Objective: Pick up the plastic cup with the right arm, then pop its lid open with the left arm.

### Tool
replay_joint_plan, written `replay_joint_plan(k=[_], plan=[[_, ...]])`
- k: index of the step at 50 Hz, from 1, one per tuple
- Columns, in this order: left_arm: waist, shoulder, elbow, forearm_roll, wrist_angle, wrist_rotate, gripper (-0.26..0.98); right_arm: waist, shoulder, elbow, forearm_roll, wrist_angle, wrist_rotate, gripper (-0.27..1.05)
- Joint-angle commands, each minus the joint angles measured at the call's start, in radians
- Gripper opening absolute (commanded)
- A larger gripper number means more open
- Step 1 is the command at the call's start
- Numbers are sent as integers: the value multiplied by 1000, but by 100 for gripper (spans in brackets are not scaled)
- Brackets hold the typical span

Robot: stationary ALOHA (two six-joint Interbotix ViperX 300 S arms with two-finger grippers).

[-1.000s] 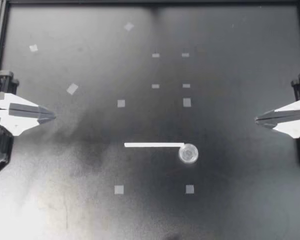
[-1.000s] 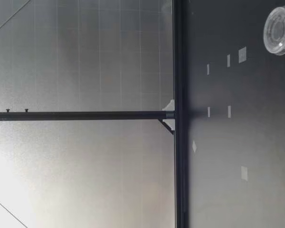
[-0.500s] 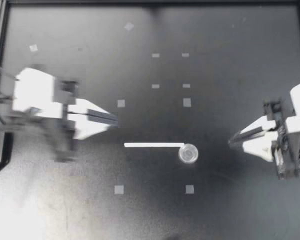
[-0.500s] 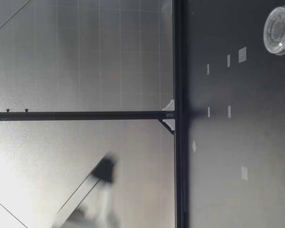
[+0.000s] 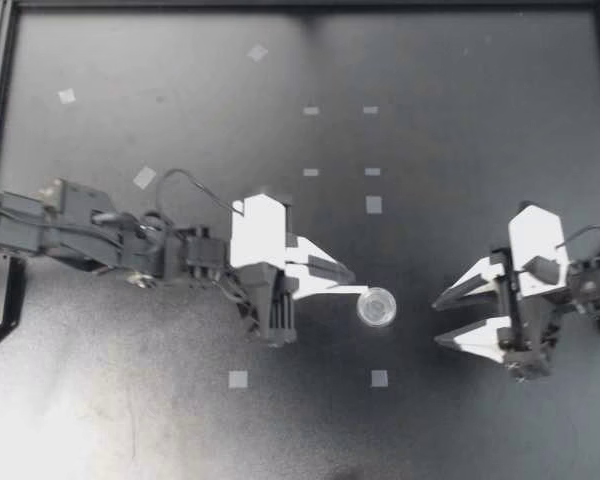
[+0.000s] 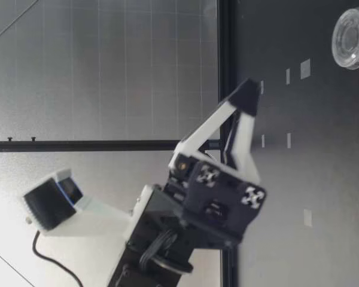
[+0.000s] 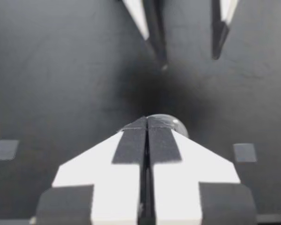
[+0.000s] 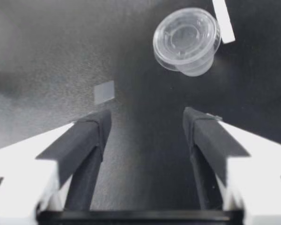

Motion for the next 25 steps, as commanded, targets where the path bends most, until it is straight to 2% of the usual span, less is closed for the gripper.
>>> replay_joint_plan(k=[1,11,25], plan=[[-9,-3,-25,5,-20,0,-8,8,51,-18,9,-63,-2,64],[-11,31,-21,5,-58,-12,-8,8,147,-28,71,-152,-28,64],[-11,80,-40,6,-58,-14,-8,8,198,-78,80,-156,-89,64]])
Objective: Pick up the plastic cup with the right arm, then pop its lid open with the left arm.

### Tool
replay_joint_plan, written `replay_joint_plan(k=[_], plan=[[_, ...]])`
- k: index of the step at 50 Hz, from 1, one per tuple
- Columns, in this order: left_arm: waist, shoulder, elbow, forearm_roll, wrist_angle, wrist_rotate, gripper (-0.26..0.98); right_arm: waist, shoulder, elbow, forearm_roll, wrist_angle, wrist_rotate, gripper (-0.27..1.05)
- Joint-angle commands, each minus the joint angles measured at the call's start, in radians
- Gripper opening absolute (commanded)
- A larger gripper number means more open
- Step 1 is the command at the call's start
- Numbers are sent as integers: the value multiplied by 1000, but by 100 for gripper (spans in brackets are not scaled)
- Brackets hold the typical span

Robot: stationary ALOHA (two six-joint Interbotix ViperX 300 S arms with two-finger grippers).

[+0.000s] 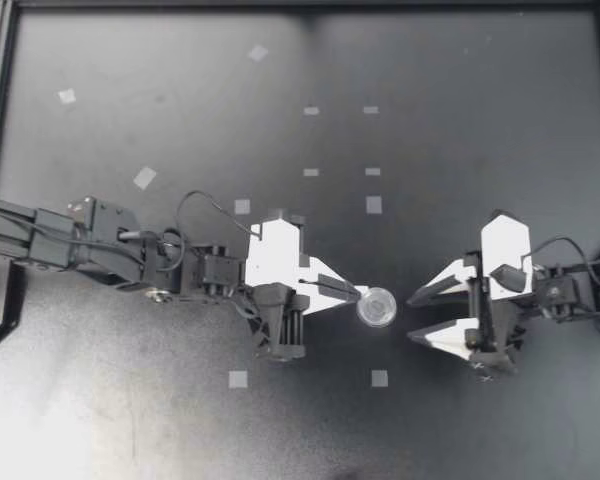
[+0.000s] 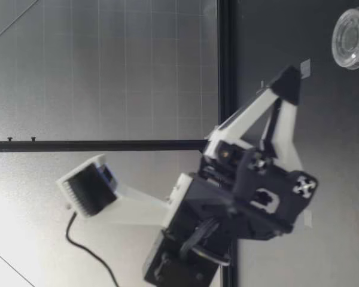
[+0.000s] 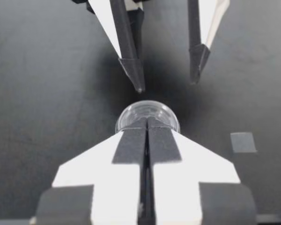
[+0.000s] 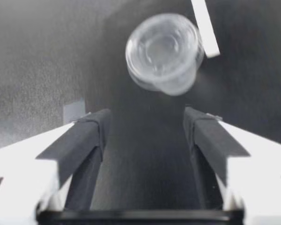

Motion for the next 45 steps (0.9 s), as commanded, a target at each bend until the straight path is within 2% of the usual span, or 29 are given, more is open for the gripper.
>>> replay_joint_plan(k=[1,18,45], plan=[[2,-8,-23,0,-9,-2,-8,8,2,-17,11,-9,-12,64],[2,23,-32,0,-11,-17,-8,6,32,-35,89,-9,-98,64],[0,64,-61,0,-12,-17,-8,8,98,-83,84,-14,-106,64]])
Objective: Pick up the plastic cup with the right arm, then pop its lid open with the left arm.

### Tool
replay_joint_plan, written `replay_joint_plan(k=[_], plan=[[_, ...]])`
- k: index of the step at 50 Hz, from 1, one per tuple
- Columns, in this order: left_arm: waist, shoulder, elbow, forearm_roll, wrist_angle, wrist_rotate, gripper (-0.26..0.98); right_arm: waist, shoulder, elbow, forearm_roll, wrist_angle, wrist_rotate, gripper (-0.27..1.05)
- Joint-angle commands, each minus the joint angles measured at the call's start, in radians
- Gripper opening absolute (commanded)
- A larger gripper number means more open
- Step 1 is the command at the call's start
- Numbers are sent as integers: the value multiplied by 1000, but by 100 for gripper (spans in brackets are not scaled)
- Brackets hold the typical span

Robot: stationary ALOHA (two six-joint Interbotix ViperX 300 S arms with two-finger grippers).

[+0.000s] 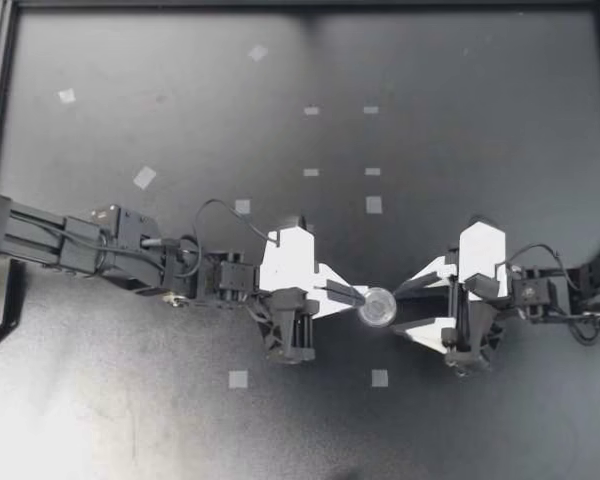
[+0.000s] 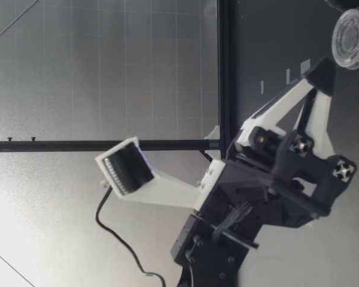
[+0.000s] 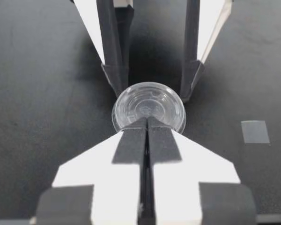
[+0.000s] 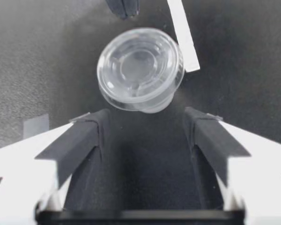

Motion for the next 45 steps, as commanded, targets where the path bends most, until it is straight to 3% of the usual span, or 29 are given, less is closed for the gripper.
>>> replay_joint_plan(k=[1,45], plan=[[2,-12,-23,2,-12,2,-8,8,0,-18,-2,-11,-2,64],[2,35,-34,2,-12,2,-8,6,41,-60,-2,-12,-5,64]])
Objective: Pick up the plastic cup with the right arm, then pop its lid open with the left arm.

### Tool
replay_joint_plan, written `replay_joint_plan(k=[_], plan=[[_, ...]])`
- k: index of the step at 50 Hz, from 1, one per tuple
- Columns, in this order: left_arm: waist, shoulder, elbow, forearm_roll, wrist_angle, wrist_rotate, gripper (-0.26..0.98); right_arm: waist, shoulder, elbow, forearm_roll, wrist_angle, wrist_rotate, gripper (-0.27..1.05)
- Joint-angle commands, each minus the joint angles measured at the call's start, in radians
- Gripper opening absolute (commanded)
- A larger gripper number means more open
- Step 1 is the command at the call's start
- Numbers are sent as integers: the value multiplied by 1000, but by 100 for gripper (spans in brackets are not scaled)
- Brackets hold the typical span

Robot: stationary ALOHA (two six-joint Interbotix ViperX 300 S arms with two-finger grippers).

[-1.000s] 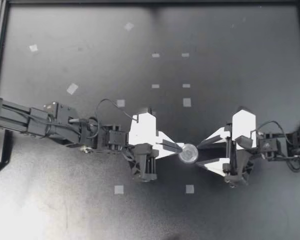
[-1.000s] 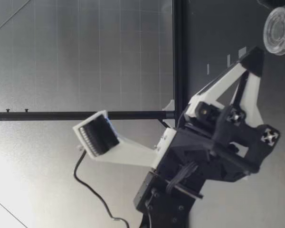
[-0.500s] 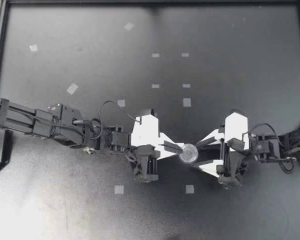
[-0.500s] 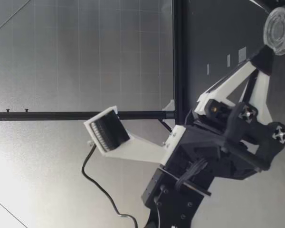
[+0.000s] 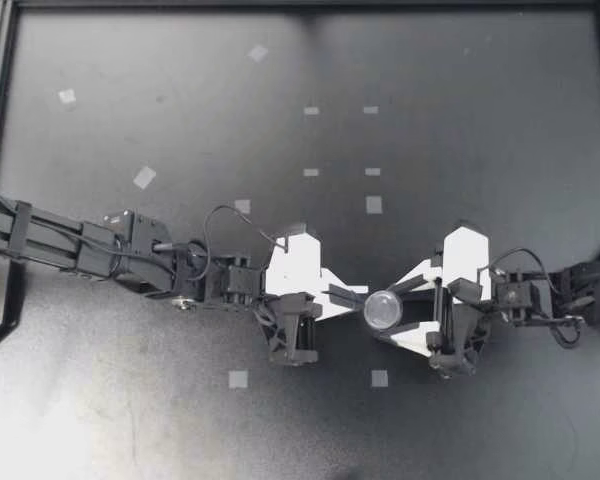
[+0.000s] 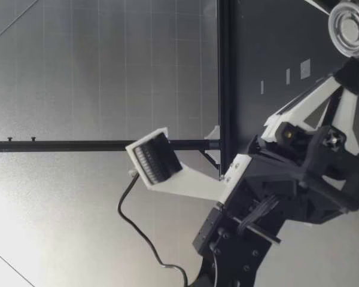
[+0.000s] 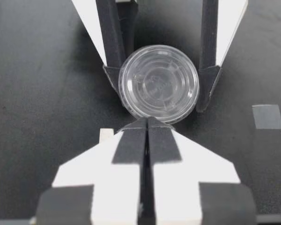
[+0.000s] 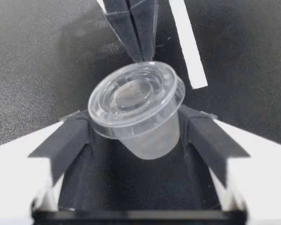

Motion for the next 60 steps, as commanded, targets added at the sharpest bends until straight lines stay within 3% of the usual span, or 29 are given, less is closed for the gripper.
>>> replay_joint_plan(k=[1,27,60], plan=[[2,-15,-17,0,-12,2,-8,8,-9,-9,-2,-5,3,64],[2,9,-34,0,-12,3,-8,8,-41,-5,-5,61,3,62],[2,2,-26,0,-8,2,-8,8,-84,-28,-15,94,-2,38]])
